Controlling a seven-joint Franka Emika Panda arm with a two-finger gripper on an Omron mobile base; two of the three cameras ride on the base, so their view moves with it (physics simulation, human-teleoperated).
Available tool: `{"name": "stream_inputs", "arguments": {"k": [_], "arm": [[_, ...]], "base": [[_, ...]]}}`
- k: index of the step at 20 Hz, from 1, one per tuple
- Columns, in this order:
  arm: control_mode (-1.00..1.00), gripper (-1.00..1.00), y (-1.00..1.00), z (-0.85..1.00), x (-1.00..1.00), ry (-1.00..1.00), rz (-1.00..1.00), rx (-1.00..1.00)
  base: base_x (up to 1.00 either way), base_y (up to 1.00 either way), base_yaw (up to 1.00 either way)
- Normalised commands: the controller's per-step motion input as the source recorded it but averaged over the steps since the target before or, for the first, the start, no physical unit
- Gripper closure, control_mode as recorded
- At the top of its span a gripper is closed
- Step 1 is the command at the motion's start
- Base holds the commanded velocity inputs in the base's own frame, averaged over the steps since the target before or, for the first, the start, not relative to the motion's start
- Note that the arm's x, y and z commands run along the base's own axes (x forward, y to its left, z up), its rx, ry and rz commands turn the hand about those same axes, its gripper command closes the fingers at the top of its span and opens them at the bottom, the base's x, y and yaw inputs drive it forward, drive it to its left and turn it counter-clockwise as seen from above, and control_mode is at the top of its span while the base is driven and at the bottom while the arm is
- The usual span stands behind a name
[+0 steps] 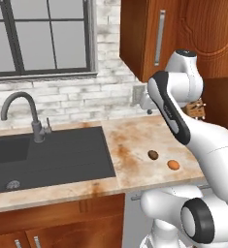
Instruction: Gather the eggs and milk located in the vicinity of the sink area and place them right next to the bowl.
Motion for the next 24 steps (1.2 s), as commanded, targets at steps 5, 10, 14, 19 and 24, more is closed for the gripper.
{"name": "stream_inputs", "arguments": {"k": [5,10,14,19,24], "arm": [[1.0,-1.0,0.0,0.0,0.0,0.0,0.0,0.0],[1.0,-1.0,0.0,0.0,0.0,0.0,0.0,0.0],[-1.0,-1.0,-0.12,-0.04,0.0,0.0,0.01,0.0],[-1.0,-1.0,-0.16,-0.14,0.0,0.0,0.0,0.0],[-1.0,-1.0,-0.34,-0.36,0.0,0.0,0.0,0.0]], "base": [[0.0,-0.31,0.03],[0.0,-0.29,0.04],[0.0,-0.12,0.01],[0.0,0.0,0.0],[0.0,0.0,0.0]]}}
